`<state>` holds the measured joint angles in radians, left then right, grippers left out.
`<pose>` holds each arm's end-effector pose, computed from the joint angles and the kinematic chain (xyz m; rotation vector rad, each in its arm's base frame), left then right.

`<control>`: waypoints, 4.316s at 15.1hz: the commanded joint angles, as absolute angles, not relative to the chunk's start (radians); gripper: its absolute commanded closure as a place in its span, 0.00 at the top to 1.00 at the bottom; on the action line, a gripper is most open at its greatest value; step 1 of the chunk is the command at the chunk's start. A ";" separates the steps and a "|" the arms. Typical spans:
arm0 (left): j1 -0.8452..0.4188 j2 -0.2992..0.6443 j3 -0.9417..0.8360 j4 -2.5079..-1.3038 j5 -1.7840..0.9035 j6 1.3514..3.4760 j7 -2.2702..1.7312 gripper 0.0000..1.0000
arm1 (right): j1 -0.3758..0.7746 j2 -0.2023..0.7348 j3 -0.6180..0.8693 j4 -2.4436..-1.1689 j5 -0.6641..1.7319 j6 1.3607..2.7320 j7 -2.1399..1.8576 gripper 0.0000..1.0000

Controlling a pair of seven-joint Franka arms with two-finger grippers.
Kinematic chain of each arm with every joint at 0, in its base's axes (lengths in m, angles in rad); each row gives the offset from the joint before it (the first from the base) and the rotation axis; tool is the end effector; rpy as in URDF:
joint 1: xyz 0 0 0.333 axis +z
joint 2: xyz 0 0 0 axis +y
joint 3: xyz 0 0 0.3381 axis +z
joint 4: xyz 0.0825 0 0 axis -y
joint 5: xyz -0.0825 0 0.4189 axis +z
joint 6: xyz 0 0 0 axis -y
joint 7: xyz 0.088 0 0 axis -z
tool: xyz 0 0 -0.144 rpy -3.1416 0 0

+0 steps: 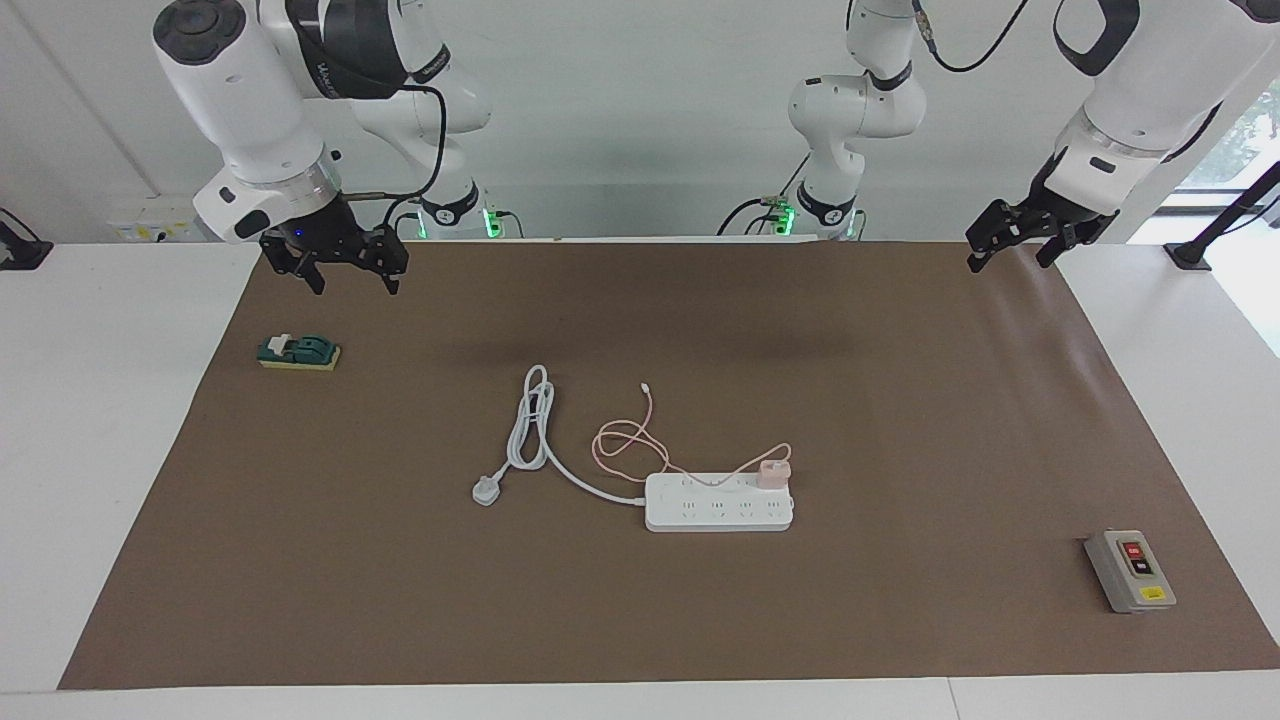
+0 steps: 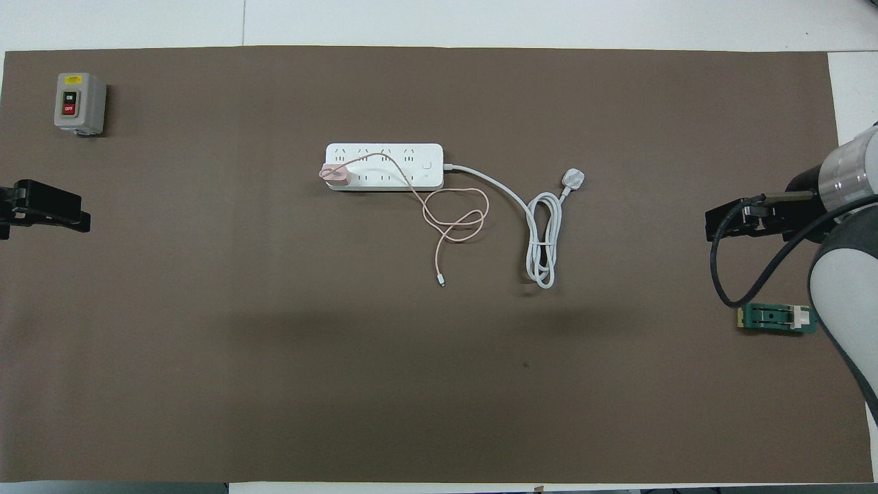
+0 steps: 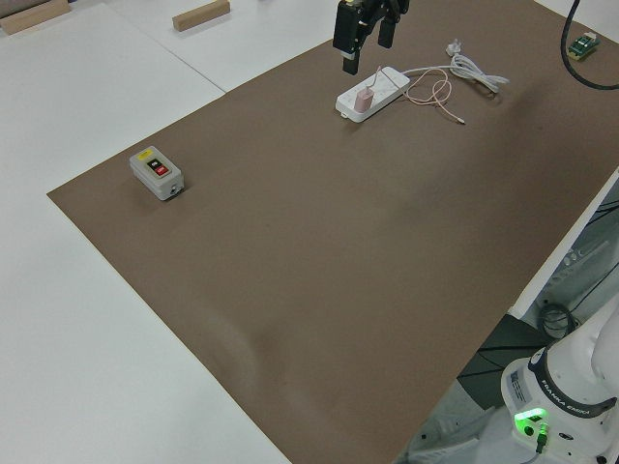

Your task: Unplug charger and place it aside

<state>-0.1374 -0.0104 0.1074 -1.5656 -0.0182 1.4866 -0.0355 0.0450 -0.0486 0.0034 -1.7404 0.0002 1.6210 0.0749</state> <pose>0.5741 -0.0197 0.6113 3.1227 0.0071 -0.1082 0.5687 0.0276 0.5562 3.1350 -0.0416 -0.1108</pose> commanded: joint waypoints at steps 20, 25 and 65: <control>-0.149 -0.094 0.086 -1.721 -0.034 1.572 -0.415 1.00 | 0.029 -0.060 0.012 -1.744 -0.015 1.608 0.051 1.00; -0.166 -0.089 0.084 -1.779 -0.118 1.696 -0.817 1.00 | 0.017 -0.061 0.012 -1.747 -0.015 1.606 0.049 1.00; -0.451 0.541 0.089 -1.588 -0.117 2.244 -1.770 1.00 | 0.290 0.587 0.026 -1.152 0.331 1.817 1.779 0.96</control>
<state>-0.4341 0.5664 0.0749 -1.5489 -0.1181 2.2147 -1.7587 0.2767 0.5150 0.0252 -1.2236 0.3030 1.7780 1.7342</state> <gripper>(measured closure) 0.000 0.040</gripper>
